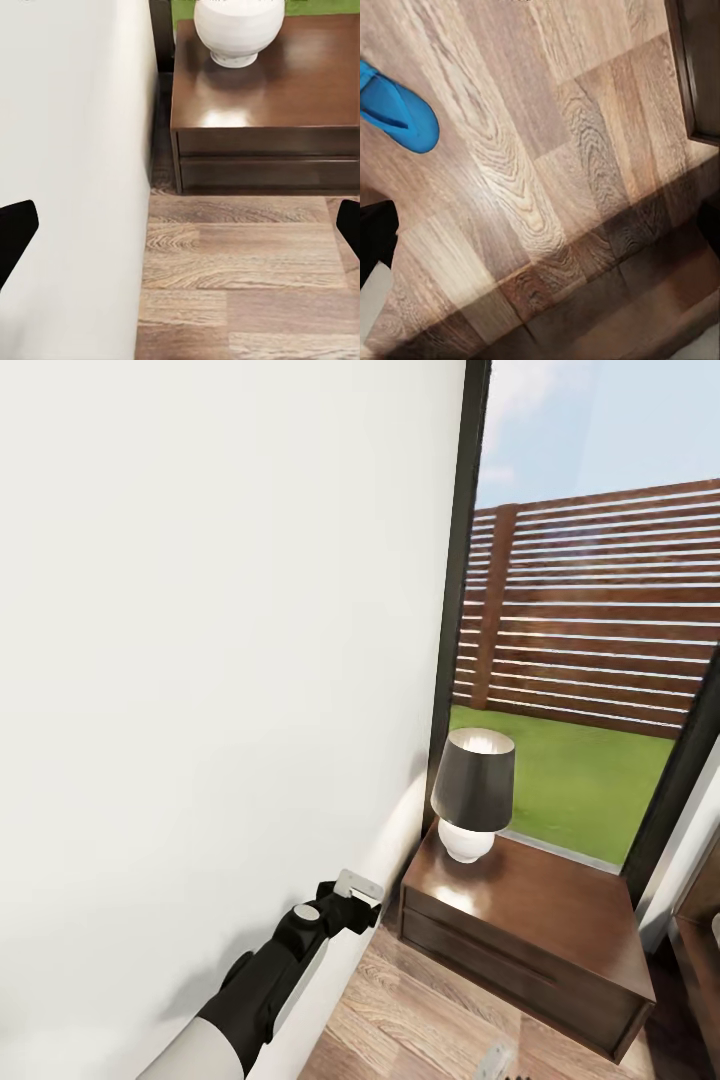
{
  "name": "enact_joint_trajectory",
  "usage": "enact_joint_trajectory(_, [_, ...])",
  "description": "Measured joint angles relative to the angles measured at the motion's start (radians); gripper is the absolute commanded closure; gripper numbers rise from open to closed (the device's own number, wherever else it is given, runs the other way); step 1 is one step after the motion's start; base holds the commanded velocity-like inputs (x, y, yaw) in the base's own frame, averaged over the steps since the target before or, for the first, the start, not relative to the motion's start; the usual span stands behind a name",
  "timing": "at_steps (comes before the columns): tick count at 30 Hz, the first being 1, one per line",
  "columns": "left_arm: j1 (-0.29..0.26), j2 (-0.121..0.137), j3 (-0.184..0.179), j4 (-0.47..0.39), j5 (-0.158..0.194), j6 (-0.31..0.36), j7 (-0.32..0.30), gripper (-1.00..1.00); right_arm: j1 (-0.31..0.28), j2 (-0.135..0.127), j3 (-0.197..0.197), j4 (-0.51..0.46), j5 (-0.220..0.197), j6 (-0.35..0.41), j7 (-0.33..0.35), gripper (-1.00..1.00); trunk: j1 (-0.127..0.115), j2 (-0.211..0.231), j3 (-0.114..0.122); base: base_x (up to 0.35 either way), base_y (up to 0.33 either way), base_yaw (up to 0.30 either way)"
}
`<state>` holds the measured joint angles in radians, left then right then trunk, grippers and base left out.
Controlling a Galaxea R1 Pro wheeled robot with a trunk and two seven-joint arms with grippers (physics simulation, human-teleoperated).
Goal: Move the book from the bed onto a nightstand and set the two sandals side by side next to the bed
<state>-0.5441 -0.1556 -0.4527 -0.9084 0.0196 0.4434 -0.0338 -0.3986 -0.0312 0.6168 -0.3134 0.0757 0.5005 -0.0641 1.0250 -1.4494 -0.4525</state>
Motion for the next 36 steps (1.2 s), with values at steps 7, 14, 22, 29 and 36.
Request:
enact_joint_trajectory(7, [0.000, 0.000, -0.001, 0.000, 0.000, -0.003, 0.000, -1.00, 0.000, 0.001, 0.040, -0.002, 0.001, -0.001, 0.035, -1.00, 0.000, 0.000, -0.003, 0.000, 0.000, 0.000])
enact_joint_trajectory(14, [0.001, 0.001, -0.017, 0.000, 0.000, -0.004, 0.000, -1.00, 0.000, 0.001, 0.054, -0.005, 0.000, -0.001, 0.056, -1.00, 0.000, 0.000, -0.012, 0.000, 0.000, 0.000])
enact_joint_trajectory(22, [0.002, 0.001, -0.021, 0.000, 0.000, -0.005, 0.000, -1.00, 0.000, 0.001, 0.055, -0.008, 0.000, -0.001, 0.063, -1.00, 0.000, 0.000, -0.025, 0.000, 0.000, 0.000])
enact_joint_trajectory(29, [0.002, 0.001, -0.023, 0.000, 0.000, -0.005, 0.000, -1.00, -0.001, -0.007, 0.050, -0.025, -0.002, -0.002, 0.084, -1.00, 0.000, 0.000, -0.036, 0.000, 0.000, -0.020])
enact_joint_trajectory(36, [0.002, 0.001, -0.032, 0.000, 0.000, -0.007, 0.000, -1.00, -0.006, -0.019, 0.045, -0.053, -0.005, -0.003, 0.135, -1.00, 0.000, 0.000, -0.048, 0.000, 0.000, -0.072])
